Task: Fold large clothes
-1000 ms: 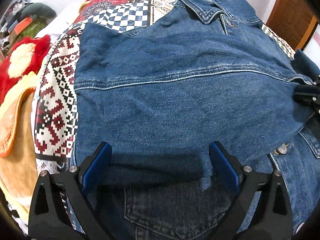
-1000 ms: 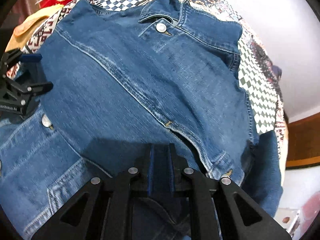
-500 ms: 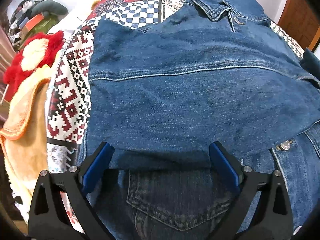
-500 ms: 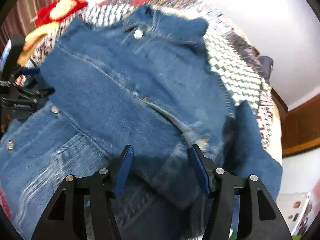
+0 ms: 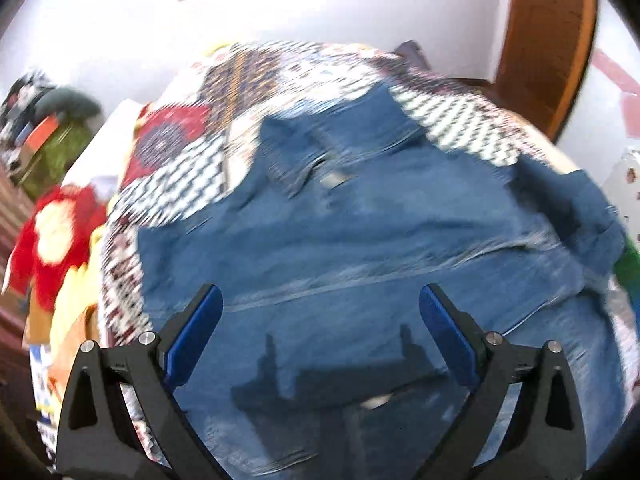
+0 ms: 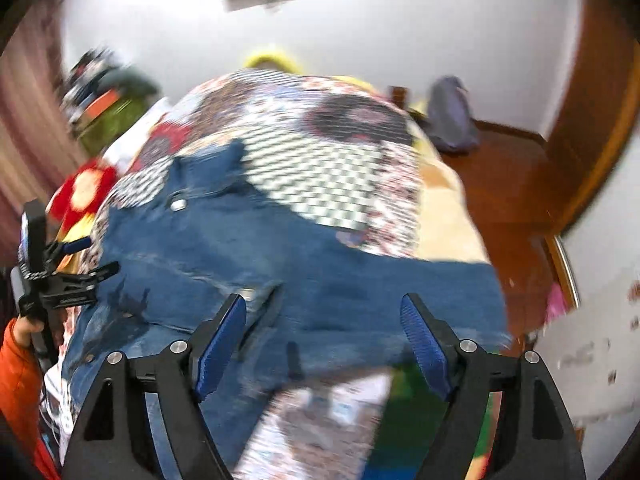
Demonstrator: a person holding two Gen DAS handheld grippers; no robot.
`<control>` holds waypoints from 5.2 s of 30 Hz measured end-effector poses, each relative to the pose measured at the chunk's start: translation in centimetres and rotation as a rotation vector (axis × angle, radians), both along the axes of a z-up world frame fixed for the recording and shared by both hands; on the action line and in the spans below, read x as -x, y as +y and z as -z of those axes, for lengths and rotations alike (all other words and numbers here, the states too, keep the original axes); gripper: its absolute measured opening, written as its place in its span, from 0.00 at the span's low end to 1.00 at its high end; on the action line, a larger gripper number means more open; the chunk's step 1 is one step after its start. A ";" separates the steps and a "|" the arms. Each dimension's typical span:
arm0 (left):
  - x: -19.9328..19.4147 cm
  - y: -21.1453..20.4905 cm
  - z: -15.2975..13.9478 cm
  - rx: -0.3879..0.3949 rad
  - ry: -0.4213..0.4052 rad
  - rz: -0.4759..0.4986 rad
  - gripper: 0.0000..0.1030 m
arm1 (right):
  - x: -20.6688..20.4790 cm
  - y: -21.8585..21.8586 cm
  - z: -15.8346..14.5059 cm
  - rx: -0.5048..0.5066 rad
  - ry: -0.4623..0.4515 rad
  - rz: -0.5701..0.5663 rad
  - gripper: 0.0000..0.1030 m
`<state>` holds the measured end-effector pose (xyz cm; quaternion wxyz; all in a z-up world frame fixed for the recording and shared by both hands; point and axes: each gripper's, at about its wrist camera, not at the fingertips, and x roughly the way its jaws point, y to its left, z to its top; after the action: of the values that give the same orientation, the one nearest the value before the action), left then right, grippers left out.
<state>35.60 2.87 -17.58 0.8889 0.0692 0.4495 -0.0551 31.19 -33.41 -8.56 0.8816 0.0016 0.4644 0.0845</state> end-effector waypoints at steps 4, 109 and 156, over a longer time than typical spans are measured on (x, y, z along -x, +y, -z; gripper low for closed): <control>-1.6 -3.9 0.0 0.003 -0.002 0.058 0.97 | 0.3 -6.0 1.7 -0.055 0.032 0.126 0.79; -5.9 0.1 5.4 -0.131 0.082 0.115 0.62 | -5.3 6.5 14.3 -0.064 0.325 -0.142 0.09; -1.4 14.3 5.0 0.136 0.017 -0.243 0.32 | -7.3 12.5 13.4 0.066 0.311 -0.211 0.09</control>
<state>36.97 17.13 -22.53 0.8879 -0.0466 0.4572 0.0223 38.45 -20.86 -21.99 0.7850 -0.0629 0.5951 0.1602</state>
